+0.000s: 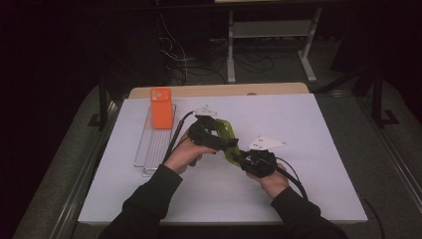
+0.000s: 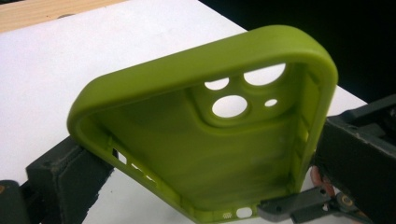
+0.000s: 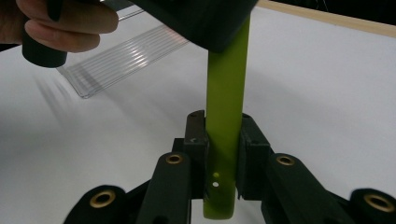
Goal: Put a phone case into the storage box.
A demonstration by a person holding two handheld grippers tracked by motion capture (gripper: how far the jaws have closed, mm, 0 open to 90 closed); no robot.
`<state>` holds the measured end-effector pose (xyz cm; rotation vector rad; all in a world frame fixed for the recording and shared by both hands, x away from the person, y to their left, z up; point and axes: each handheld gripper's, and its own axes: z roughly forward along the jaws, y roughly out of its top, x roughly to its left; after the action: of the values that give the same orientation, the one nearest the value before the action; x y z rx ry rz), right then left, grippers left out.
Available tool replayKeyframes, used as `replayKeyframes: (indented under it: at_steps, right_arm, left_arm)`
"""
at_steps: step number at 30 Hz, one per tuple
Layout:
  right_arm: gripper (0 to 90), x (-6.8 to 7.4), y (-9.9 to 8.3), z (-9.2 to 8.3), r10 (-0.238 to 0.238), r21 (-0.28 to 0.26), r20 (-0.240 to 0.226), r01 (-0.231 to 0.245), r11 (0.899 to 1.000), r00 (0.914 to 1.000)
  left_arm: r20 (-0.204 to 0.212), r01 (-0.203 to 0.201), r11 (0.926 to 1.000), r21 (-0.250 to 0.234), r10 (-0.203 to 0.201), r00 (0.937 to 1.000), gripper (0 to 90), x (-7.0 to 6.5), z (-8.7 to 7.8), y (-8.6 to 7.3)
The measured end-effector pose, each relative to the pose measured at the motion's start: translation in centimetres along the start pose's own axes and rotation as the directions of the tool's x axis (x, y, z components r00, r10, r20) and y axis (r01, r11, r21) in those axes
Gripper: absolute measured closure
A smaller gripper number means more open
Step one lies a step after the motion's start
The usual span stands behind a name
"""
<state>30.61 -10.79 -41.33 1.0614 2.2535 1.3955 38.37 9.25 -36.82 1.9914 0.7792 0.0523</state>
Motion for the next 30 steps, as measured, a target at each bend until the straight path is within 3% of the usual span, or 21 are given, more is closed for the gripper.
replayKeyframes:
  at_steps: [5, 17, 22, 25, 30]
  right_arm:
    - [75.9, 0.0, -0.1, 0.1, 0.0, 0.007, 0.0, 0.0, 1.0, 1.0]
    - [75.8, 0.2, -0.3, 0.5, -0.015, 0.028, 0.007, 0.015, 0.999, 0.9999]
    - [75.1, 0.3, -0.2, 0.6, -0.026, 0.037, 0.002, 0.026, 0.999, 0.9997]
    - [69.9, 0.2, -0.2, 0.6, -0.033, 0.043, -0.002, 0.033, 0.999, 0.9995]
    - [50.9, -0.2, -0.2, 0.4, -0.024, 0.072, -0.006, 0.024, 0.997, 0.9997]
  left_arm:
    - [-0.02, 0.012, 0.9999, -0.009, -0.013, 0.9997, 3.7, 0.0, 0.1, 0.0]
    - [0.003, 0.026, 0.9993, -0.027, -0.026, 0.9997, 10.9, 0.0, -0.1, 0.1]
    - [0.004, 0.002, 0.9998, -0.022, -0.002, 1.0, 12.7, -0.1, -0.3, 0.2]
    - [0.01, -0.008, 0.9998, -0.016, 0.008, 0.9999, 13.4, -0.2, -0.4, 0.4]
    - [-0.017, -0.028, 0.9995, -0.016, 0.027, 0.9995, 13.8, 0.2, -1.1, 1.1]
